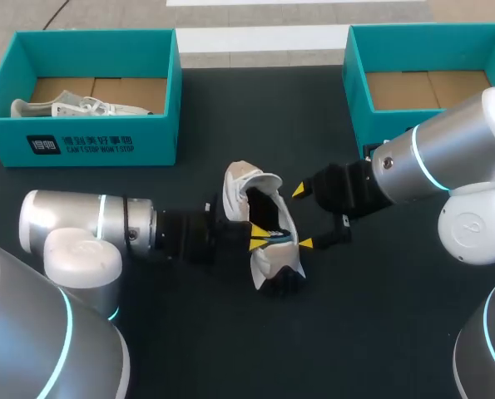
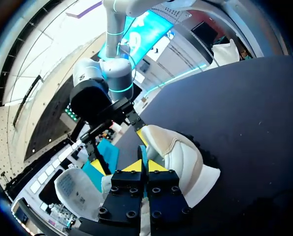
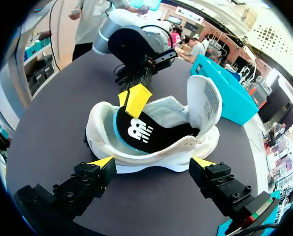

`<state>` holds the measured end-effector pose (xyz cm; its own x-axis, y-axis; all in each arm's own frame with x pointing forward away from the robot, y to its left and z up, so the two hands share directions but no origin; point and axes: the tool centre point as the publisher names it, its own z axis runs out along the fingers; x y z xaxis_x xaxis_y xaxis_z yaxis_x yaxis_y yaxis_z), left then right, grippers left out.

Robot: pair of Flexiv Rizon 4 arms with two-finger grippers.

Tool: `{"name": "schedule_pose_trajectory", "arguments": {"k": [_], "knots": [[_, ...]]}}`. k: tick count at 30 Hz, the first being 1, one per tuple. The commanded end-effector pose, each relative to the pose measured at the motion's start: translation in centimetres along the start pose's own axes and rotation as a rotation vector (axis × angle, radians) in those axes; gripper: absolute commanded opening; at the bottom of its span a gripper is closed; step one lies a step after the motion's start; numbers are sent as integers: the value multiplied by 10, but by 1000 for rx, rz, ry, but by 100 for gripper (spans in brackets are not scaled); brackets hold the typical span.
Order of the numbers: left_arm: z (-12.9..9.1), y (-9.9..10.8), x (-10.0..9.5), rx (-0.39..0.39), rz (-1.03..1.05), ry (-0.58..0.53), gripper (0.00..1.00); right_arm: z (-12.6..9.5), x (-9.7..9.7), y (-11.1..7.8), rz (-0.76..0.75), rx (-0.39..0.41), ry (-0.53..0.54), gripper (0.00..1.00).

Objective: Take the shoe out of the shoebox, open the shoe tongue, remove and reinsert the insole, then place the shoe into the shoebox

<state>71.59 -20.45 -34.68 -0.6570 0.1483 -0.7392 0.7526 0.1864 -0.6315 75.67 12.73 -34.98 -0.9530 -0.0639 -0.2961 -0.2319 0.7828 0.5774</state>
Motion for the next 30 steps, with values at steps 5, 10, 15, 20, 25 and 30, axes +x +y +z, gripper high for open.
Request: {"name": "schedule_pose_trajectory", "arguments": {"k": [5,10,15,20,25,30], "knots": [[-12,-12,-13,20,25,19,41,1,1,1,1,4,-3,100],[-17,-23,-25,34,62,15,49,1,1,1,1,4,-3,100],[-22,-34,-35,54,70,23,59,1,1,1,1,4,-3,100],[-26,-40,-45,73,45,32,67,1,1,1,1,4,-3,100],[-26,-44,-59,75,21,60,66,1,1,1,1,4,-3,100],[-34,-49,-81,75,20,137,61,1,1,1,1,4,-3,100]]}}
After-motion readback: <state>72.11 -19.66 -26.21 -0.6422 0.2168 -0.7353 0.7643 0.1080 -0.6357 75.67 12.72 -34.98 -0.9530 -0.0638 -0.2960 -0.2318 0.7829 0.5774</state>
